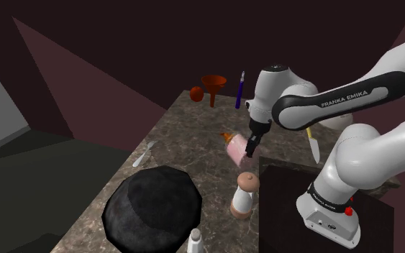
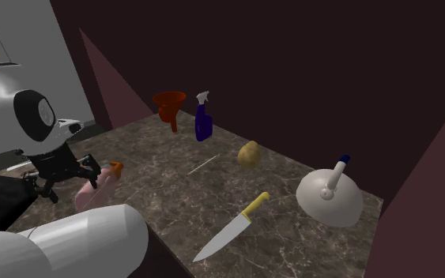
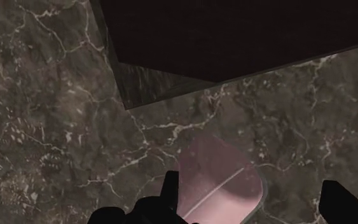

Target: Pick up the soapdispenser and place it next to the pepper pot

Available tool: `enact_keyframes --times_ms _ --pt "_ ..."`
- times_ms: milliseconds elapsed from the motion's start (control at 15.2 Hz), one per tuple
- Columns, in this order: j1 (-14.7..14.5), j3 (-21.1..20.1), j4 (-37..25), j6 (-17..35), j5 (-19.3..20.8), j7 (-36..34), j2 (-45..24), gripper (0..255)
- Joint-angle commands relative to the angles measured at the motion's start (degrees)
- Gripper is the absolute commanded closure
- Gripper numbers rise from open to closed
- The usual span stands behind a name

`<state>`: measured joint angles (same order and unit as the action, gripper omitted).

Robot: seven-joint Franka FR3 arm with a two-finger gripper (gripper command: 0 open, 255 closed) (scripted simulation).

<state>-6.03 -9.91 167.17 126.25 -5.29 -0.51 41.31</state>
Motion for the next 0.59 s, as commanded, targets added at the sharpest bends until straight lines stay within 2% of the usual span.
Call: enact_keyframes --times_ms 0,66,528 --pt "0.07 0.51 -2.18 -4.88 0.32 0.22 2.58 0" --pt "0.08 0.66 -3.28 -6.84 0.42 0.23 3.44 0" --pt "0.07 0.66 -3.28 -6.84 0.42 0.22 3.44 0"
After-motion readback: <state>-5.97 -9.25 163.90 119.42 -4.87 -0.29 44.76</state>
